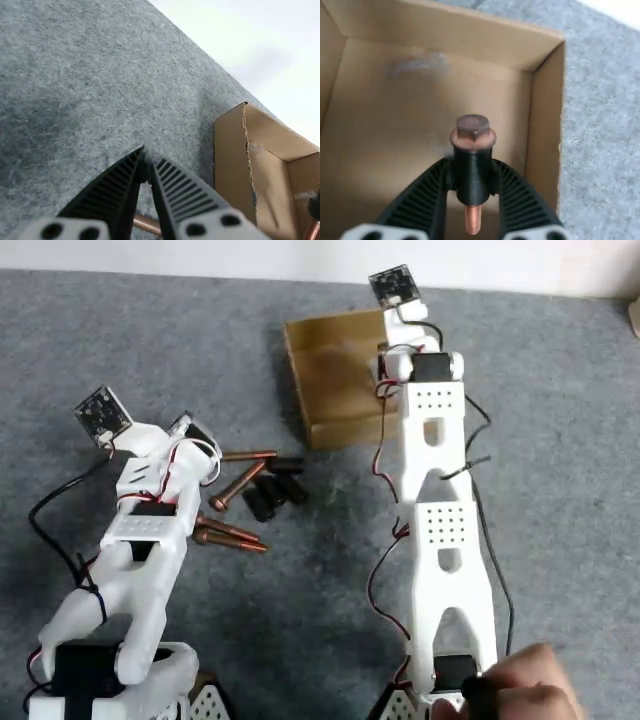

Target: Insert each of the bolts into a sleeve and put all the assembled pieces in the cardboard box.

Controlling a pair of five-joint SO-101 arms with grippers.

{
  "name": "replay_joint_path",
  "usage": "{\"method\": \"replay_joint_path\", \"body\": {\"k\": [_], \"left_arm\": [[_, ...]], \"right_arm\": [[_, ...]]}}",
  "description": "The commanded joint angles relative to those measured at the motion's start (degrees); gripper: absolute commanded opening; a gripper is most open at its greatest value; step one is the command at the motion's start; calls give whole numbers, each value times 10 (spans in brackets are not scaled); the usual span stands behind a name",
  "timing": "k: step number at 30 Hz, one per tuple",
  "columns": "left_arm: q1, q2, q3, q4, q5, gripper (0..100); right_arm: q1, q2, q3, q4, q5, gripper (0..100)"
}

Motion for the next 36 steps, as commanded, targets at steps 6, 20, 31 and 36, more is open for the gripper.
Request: {"method": "replay_joint_path", "body": {"k": [6,20,31,36], "left_arm": [[6,-2,-27,-9,1,7],[18,-1,-27,-9,-2,7],[36,0,-22,-8,-3,7],[36,0,-21,-8,-3,7]], "right_arm": [[3,-17,-40,49,11,312],[-12,-189,-82,167,6,353],[-57,-480,-81,253,-59,353],[-39,-629,-80,254,-76,353]]}}
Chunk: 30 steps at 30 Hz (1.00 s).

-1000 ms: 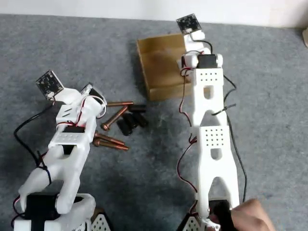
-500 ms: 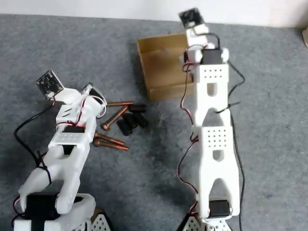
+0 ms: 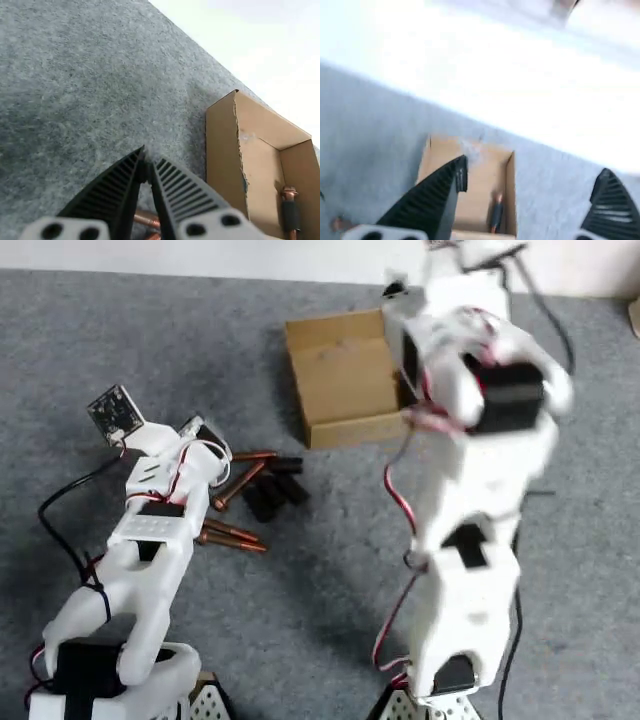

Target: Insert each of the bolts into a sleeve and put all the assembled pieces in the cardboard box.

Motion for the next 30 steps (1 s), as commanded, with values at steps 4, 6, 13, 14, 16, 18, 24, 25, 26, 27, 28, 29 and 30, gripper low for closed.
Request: {"method": "replay_joint_path", "body": {"k": [4,6,13,14,16,18,24,25,26,27,28,29,30], "left_arm": [[11,-2,-21,-8,-3,7],[11,-3,-21,-8,-3,7],[11,-3,-20,-8,-3,7],[11,-3,-20,-8,-3,7],[11,-3,-20,-8,-3,7],[11,-3,-18,-8,-3,7],[15,-9,-3,-8,-5,7],[15,-11,-3,-8,-15,7],[15,-18,-1,-8,-27,7],[15,-30,1,-7,-40,7],[15,-48,11,-3,-53,7],[15,-71,22,6,-64,7],[17,-98,32,18,-76,7]], "right_arm": [[38,-240,-56,13,-10,353],[61,-314,-10,13,-10,353],[70,-611,364,8,-11,353],[70,-647,419,7,-11,353],[70,-720,531,-3,-11,353],[69,-785,647,-23,-11,353],[69,-962,1023,-138,-6,353],[69,-990,1081,-166,-5,353],[69,-1015,1135,-190,-2,353],[69,-1037,1186,-211,11,353],[69,-1055,1233,-229,21,353],[69,-1069,1278,-245,29,353],[69,-1076,1316,-260,34,353]]}}
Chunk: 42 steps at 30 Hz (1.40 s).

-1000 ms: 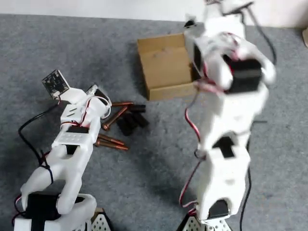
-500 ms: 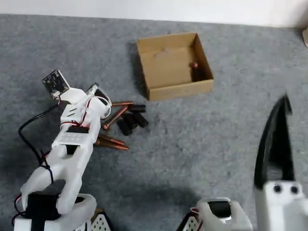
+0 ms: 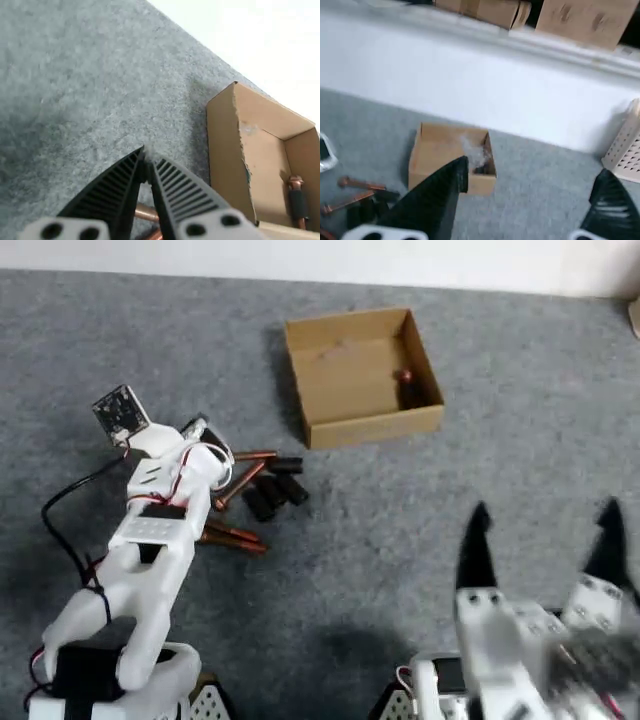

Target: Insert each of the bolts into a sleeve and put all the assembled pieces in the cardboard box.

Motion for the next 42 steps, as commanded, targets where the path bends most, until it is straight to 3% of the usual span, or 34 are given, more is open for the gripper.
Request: {"method": "replay_joint_path", "body": {"k": [1,4,9,13,16,20,28,42], "left_arm": [[14,-99,22,36,-38,6],[26,-207,35,147,-59,6],[24,-397,-41,436,-91,6],[23,-502,-116,655,-173,6],[23,-550,-112,754,-210,6],[11,-589,-36,764,-211,6],[-43,-580,45,647,-212,6],[-119,-547,44,610,-208,7]], "right_arm": [[5,-28,175,-67,26,353],[0,-28,264,-98,49,353],[-76,-29,329,-122,51,353],[-144,-29,360,-138,50,353],[-194,-32,405,-167,43,353],[-267,-28,475,-244,16,353],[-325,-9,577,-334,-1,353],[-405,444,279,-393,4,353]]}}
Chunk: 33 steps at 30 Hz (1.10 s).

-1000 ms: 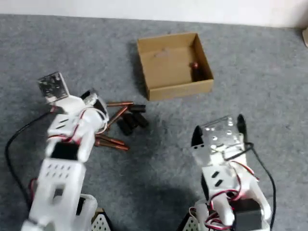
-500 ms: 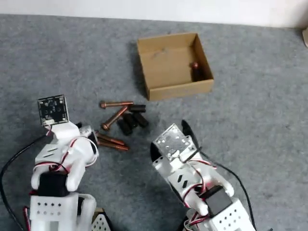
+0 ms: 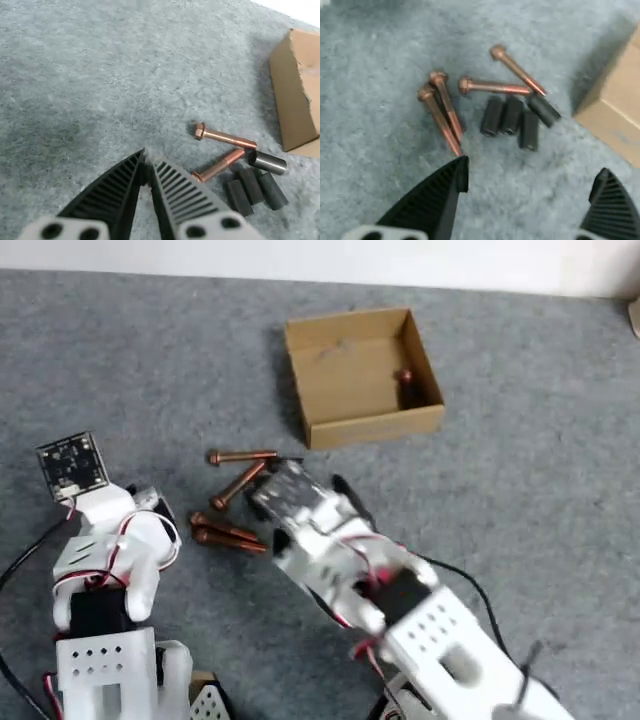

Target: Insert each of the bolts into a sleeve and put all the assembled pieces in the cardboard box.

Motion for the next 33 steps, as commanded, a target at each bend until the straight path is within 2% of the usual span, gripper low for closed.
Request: {"method": "replay_joint_path", "body": {"k": [1,11,22,33], "left_arm": [[-9,2,-5,-13,-1,7],[-22,2,-5,-12,-1,7],[-19,2,-4,-13,-2,7],[-17,2,-1,-13,-2,7]], "right_arm": [[-24,131,-83,-28,0,353],[6,403,-253,-28,-1,353],[66,482,-279,-59,-1,353],[68,555,-282,-112,0,353]]}}
